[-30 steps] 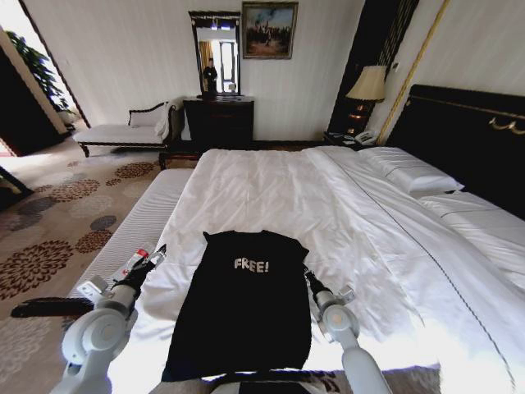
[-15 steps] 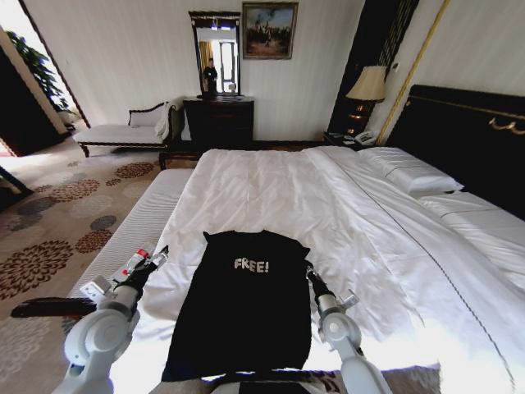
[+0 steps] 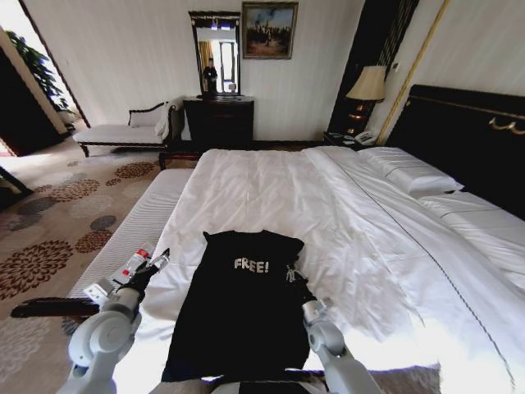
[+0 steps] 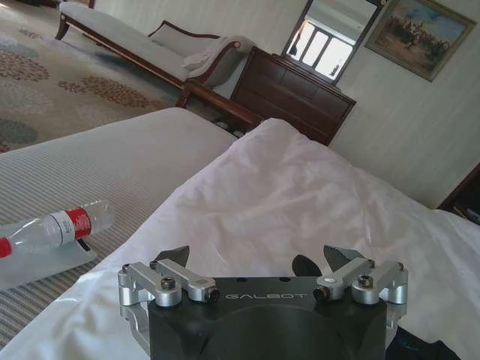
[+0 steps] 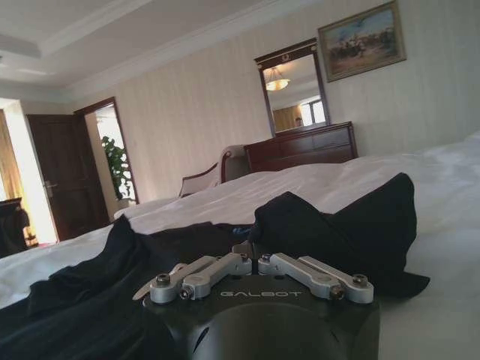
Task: Fold the clothes on the bed.
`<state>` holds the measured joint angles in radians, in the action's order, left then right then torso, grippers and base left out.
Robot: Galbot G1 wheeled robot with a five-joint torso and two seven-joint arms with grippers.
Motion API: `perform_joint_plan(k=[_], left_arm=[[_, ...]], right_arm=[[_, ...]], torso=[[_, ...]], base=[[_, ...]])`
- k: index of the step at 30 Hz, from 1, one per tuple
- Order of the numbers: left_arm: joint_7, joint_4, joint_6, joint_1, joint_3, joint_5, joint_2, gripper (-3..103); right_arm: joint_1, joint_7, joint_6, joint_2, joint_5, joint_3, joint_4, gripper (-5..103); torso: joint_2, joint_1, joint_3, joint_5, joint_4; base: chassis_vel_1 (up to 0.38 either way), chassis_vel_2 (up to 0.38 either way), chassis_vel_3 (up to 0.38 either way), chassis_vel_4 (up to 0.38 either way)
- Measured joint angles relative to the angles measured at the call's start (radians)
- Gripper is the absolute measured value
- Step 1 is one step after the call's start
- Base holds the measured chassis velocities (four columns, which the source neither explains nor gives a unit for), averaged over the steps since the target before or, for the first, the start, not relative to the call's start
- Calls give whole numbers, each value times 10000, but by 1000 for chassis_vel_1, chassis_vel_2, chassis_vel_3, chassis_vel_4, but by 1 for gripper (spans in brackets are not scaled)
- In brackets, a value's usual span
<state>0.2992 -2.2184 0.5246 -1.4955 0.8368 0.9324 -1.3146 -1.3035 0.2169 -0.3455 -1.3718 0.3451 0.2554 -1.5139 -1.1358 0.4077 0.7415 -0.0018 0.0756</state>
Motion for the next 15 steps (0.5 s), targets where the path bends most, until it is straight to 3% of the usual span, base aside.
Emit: perform_joint_plan(k=[8,12,13,15], left_arm=[[-7,154,-30,-7,88,-4,17,100],[-41,30,-74,111,74,291,-162,100],[-41,30,-74,111,74,291,-162,100],[-697,-757,-331,176,198,1088,-161,100]], right_arm=[[96,-26,-141,-151,-535,-420,436,-2],[-230,-143,-253,-79,-397,-229,107,19],[-230,-143,-253,-79,-397,-229,107,19],[-444,-162,-366,-15,279,-76,-418,25]], torso=[[0,0,0,-1,0],[1,0,0,-4,0],[1,0,0,-4,0],[0,1,0,0,3]], base=[[0,0,0,0],[0,0,0,0],[0,0,0,0],[0,0,0,0]])
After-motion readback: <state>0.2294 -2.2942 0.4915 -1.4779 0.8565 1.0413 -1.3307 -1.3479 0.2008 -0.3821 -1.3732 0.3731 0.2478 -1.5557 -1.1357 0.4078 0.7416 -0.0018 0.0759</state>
